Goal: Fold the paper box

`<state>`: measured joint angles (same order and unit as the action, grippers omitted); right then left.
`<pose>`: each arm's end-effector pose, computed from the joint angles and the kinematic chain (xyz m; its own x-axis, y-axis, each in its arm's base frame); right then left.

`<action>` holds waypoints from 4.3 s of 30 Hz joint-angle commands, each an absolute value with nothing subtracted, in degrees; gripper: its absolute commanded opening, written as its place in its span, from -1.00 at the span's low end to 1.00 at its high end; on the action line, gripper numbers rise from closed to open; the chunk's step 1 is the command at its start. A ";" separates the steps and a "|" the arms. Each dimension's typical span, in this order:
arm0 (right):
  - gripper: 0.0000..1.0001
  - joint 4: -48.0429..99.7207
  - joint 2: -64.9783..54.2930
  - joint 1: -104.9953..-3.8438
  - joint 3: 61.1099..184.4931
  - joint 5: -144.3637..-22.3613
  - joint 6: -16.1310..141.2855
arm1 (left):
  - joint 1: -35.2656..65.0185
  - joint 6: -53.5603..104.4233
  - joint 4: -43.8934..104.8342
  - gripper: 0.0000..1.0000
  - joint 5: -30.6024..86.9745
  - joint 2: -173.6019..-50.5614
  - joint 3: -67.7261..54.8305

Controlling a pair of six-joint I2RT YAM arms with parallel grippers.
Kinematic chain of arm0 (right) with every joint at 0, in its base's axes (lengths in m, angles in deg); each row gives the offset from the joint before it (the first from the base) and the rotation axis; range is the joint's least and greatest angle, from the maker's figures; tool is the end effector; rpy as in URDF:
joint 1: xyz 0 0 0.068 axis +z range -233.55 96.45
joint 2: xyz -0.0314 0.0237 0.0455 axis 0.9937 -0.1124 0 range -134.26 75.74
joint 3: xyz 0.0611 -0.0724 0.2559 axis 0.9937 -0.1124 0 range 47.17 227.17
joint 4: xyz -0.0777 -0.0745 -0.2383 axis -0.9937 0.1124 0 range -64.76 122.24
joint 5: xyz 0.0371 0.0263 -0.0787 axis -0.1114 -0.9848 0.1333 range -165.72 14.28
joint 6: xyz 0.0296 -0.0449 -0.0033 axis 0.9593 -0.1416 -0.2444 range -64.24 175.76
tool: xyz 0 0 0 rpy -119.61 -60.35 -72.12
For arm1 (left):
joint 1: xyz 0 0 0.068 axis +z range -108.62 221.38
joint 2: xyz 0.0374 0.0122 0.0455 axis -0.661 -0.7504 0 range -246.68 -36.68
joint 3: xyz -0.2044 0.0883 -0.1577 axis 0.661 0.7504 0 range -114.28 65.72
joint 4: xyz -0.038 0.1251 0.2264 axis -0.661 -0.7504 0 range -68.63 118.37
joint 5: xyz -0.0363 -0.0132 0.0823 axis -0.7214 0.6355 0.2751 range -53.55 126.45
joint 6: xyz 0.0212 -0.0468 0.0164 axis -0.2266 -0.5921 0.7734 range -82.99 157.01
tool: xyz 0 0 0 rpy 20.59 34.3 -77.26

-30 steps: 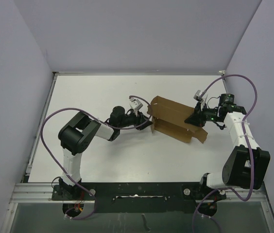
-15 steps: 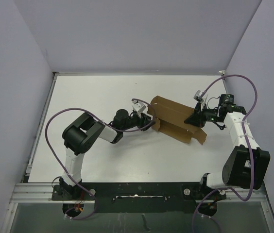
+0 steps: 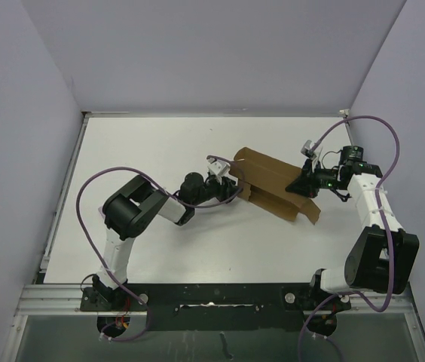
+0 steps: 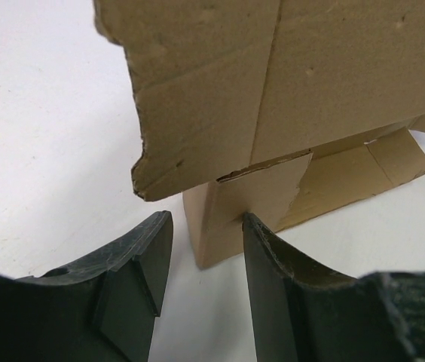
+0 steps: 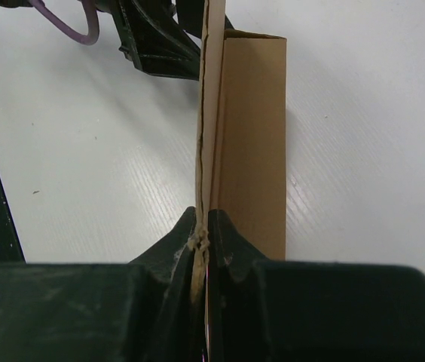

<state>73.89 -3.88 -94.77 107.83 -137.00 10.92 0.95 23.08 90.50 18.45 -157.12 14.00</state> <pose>0.2595 -0.0198 0.2662 -0.4778 -0.2507 -0.8419 -0.8057 0.5071 0.3062 0.3017 -0.2715 0.1221 -0.2896 -0.0541 -0.9556 0.8044 0.5274 -0.2736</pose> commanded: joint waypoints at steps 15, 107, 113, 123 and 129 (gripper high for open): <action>-1.00 75.45 -4.52 -95.32 110.30 -139.78 9.97 | -0.41 24.82 97.66 -0.08 26.57 -159.20 12.68; -1.00 72.68 -6.09 -91.88 109.57 -134.07 13.65 | -5.09 28.39 101.05 -0.30 41.74 -161.80 10.77; -1.00 72.73 -5.98 -91.88 109.66 -134.74 13.81 | -6.06 29.48 100.75 -0.30 46.06 -162.59 9.71; -1.00 72.54 -5.85 -92.01 109.84 -135.18 14.73 | -6.96 30.79 99.00 -0.73 50.65 -162.53 8.85; -1.00 72.11 -5.30 -92.25 109.92 -136.12 15.97 | -7.12 30.29 97.50 -1.00 50.56 -160.43 10.50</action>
<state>71.72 -6.32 -92.08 108.77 -134.90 14.86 -7.57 30.18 96.70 48.02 -162.01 10.63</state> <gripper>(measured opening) 0.040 0.041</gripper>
